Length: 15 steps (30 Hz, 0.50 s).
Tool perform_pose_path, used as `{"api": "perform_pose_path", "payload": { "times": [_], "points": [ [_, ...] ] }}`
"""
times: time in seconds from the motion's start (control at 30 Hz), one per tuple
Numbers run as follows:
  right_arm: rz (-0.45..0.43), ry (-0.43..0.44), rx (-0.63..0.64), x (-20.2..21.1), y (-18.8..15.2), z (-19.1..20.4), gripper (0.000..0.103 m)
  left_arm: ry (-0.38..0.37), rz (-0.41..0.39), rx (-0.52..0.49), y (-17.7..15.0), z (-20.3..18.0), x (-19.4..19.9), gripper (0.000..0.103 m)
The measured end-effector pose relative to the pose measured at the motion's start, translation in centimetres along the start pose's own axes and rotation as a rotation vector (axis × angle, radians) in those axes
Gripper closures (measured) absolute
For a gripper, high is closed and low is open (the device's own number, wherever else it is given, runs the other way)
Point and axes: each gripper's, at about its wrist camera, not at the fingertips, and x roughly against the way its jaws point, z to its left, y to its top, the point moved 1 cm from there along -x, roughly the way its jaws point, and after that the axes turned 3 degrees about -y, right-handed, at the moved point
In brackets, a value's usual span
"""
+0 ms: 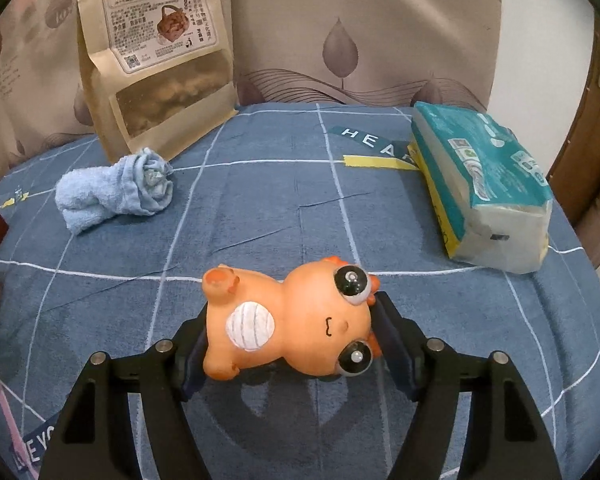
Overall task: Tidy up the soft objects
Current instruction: 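Grasp the orange toy figure with the right tool while the left tool reaches the blue towel, then grasp the blue towel with the left tool and lift it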
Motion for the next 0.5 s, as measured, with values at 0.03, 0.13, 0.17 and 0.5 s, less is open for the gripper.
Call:
{"api": "perform_pose_path", "payload": {
  "times": [0.03, 0.13, 0.17, 0.5],
  "points": [
    [0.002, 0.008, -0.006, -0.1, 0.0, -0.1, 0.034, -0.001, 0.024, -0.039, 0.6, -0.9, -1.3, 0.036],
    [0.008, 0.032, -0.027, -0.2, 0.0, -0.5, 0.033, 0.02, 0.09, -0.086, 1.9, -2.5, -4.3, 0.036],
    [0.009, 0.035, -0.03, -0.2, 0.0, -0.6, 0.033, 0.015, 0.105, -0.095, 2.2, -2.8, -5.1, 0.036],
    [0.012, 0.058, -0.051, -0.3, -0.1, -0.9, 0.032, 0.102, 0.211, -0.13, 5.1, -2.5, -12.7, 0.036]
  ]
}}
